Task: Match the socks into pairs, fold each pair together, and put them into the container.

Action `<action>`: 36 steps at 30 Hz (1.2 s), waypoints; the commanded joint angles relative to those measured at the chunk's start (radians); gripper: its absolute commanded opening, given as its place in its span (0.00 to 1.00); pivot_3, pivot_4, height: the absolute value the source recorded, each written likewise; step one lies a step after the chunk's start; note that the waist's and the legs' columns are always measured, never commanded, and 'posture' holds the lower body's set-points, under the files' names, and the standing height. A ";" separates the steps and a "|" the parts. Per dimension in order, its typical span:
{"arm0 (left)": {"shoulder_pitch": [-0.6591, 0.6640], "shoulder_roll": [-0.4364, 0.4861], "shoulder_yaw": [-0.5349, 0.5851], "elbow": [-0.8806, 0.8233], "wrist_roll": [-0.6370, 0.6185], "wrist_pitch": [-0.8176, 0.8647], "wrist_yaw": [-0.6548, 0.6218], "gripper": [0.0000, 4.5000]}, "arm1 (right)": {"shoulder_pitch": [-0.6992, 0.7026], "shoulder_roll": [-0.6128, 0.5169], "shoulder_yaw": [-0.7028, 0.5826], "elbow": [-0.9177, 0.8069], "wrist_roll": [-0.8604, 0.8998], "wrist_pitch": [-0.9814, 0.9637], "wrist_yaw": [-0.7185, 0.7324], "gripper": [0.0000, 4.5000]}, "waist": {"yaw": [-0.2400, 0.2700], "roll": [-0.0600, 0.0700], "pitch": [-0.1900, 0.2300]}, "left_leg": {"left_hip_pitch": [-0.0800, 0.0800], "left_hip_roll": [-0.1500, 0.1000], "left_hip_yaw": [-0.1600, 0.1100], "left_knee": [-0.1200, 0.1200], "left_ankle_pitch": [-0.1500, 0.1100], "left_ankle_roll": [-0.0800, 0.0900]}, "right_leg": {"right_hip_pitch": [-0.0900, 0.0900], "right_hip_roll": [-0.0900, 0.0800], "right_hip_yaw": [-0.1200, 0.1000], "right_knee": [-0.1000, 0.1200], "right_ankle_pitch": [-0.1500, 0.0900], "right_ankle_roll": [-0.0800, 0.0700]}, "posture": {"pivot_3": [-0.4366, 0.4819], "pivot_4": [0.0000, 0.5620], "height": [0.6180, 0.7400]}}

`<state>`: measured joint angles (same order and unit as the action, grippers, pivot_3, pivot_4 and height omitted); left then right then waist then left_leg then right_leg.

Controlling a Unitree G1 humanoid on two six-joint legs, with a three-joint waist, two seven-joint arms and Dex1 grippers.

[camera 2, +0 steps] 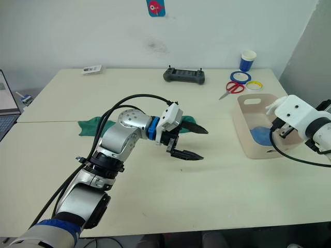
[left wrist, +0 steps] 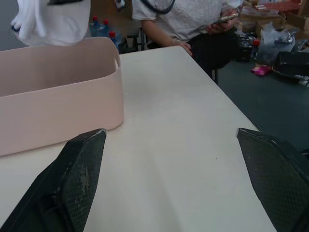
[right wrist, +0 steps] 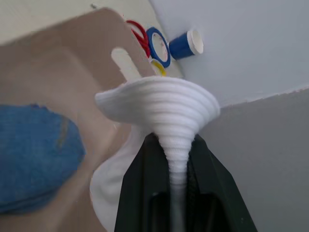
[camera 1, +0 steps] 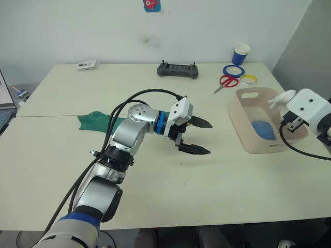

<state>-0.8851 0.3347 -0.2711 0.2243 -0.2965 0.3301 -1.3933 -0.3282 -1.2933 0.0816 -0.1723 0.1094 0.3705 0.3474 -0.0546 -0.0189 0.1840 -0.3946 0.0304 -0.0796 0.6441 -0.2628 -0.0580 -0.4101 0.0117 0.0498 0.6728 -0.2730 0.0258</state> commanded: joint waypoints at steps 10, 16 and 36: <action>0.004 0.010 0.022 -0.097 -0.032 0.045 0.066 1.00 | -0.266 0.180 0.181 0.405 -0.325 -0.281 0.290 0.01 | 0.003 0.002 0.001 | 0.001 0.000 0.000 0.001 0.000 0.000 | 0.000 0.000 0.000 0.004 0.000 -0.001 | 0.48 0.27 1.00; 0.011 0.013 0.016 -0.117 -0.032 0.050 0.084 1.00 | -0.320 0.220 0.150 0.395 -0.313 -0.192 0.444 0.30 | 0.004 0.002 0.001 | 0.002 0.000 0.000 0.002 0.000 0.000 | 0.000 0.000 0.000 0.006 0.002 -0.004 | 0.48 0.27 1.00; -0.005 0.013 0.009 -0.111 -0.025 0.053 0.097 1.00 | -0.434 0.134 -0.059 0.152 -0.116 0.246 0.685 0.76 | 0.008 0.003 0.002 | 0.004 0.000 -0.001 0.003 0.000 0.000 | 0.001 -0.001 -0.001 0.007 0.003 -0.005 | 0.48 0.27 1.00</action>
<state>-0.8732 0.3479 -0.2699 0.1286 -0.3123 0.3899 -1.2977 -0.7560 -1.1594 0.0398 -0.0550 0.0348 0.6518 1.0858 -0.0461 -0.0158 0.1858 -0.3907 0.0299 -0.0801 0.6467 -0.2625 -0.0584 -0.4085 0.0108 0.0492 0.6803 -0.2702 0.0211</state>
